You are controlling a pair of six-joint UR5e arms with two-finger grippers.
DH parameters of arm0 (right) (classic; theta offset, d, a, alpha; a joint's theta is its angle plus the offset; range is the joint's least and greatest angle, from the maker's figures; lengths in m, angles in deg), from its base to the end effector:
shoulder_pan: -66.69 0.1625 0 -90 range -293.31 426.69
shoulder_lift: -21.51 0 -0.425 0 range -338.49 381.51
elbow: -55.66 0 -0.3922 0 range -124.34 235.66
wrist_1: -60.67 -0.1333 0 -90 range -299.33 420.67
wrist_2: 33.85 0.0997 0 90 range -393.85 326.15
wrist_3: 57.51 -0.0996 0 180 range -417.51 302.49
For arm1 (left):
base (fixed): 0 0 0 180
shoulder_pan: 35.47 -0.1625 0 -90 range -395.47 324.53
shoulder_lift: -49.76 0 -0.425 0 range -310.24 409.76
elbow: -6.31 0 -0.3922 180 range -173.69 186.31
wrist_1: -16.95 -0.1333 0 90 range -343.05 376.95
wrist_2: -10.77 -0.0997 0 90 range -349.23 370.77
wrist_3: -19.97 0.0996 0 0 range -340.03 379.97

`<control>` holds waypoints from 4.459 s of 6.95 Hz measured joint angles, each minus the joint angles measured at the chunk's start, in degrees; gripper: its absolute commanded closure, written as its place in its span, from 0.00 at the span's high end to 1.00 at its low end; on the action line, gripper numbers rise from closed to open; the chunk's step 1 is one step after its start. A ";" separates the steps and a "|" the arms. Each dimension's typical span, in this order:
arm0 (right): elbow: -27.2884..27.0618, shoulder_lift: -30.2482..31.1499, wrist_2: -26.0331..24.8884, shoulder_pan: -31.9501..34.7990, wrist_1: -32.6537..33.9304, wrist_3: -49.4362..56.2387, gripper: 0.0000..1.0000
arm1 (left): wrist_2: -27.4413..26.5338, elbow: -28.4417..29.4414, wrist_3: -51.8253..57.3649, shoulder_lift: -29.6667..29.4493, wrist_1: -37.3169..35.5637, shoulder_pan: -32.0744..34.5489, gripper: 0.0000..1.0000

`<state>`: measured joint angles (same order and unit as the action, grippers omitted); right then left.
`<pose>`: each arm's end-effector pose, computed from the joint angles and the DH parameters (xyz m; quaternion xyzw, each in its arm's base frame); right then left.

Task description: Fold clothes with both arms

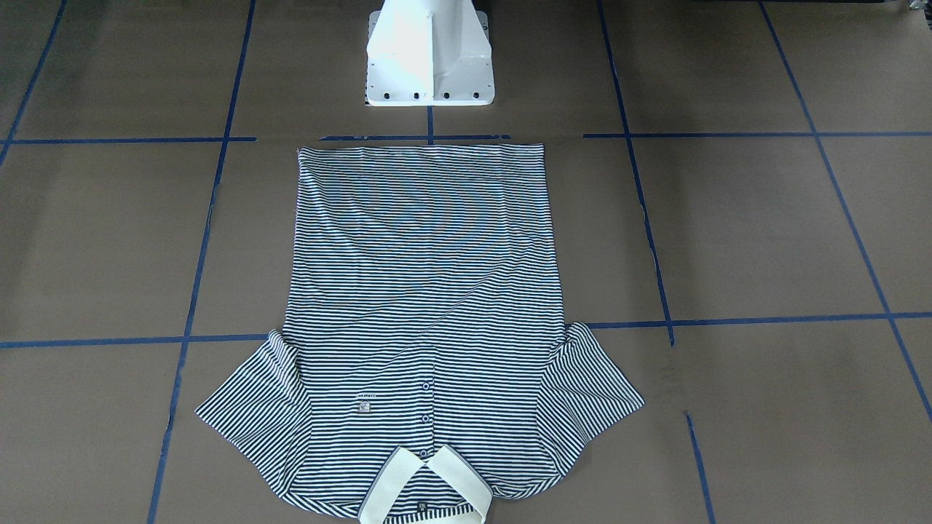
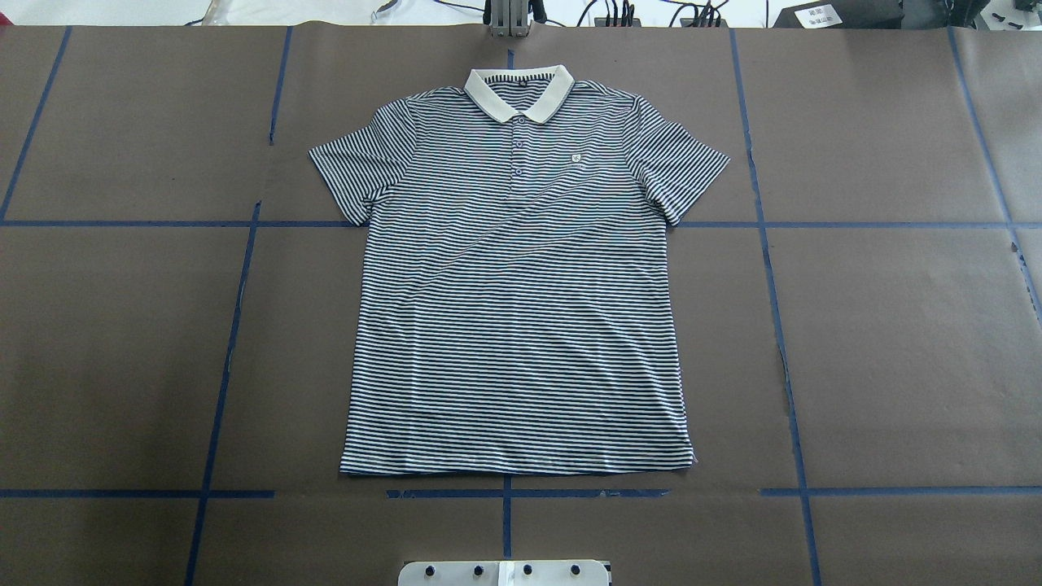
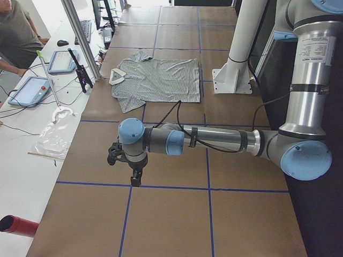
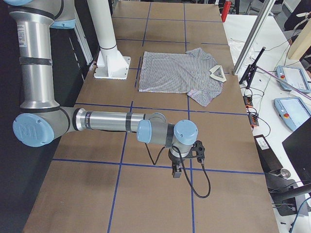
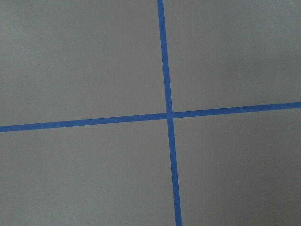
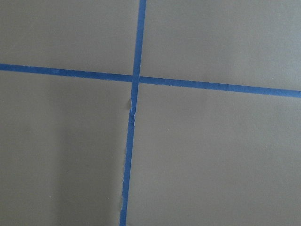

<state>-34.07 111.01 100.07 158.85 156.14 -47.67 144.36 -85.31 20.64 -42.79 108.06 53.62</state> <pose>0.0826 -0.4859 0.6665 -0.0031 -0.3760 -0.0450 0.9255 -0.0564 -0.5169 0.6212 0.0420 0.3710 0.0299 0.9272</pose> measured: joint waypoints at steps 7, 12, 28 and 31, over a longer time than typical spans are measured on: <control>4.85 -11.03 1.86 -12.03 -18.20 -14.58 1.00 | 3.63 2.18 -0.40 -5.39 14.46 -1.08 1.00; 22.43 -33.58 -6.94 -31.41 -35.56 -46.98 0.99 | 4.28 7.84 -7.55 -11.04 23.99 -5.14 1.00; 23.85 -47.14 -16.10 -42.23 -30.36 -56.85 0.00 | 4.62 9.13 -9.54 -14.61 23.53 -5.25 1.00; 32.26 -56.62 -23.45 -46.85 -29.17 -58.05 1.00 | 4.65 9.81 -9.68 -15.02 23.67 -5.25 1.00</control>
<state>-1.81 54.39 76.62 112.00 126.97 -105.72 149.02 -75.50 10.96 -57.82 131.72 48.38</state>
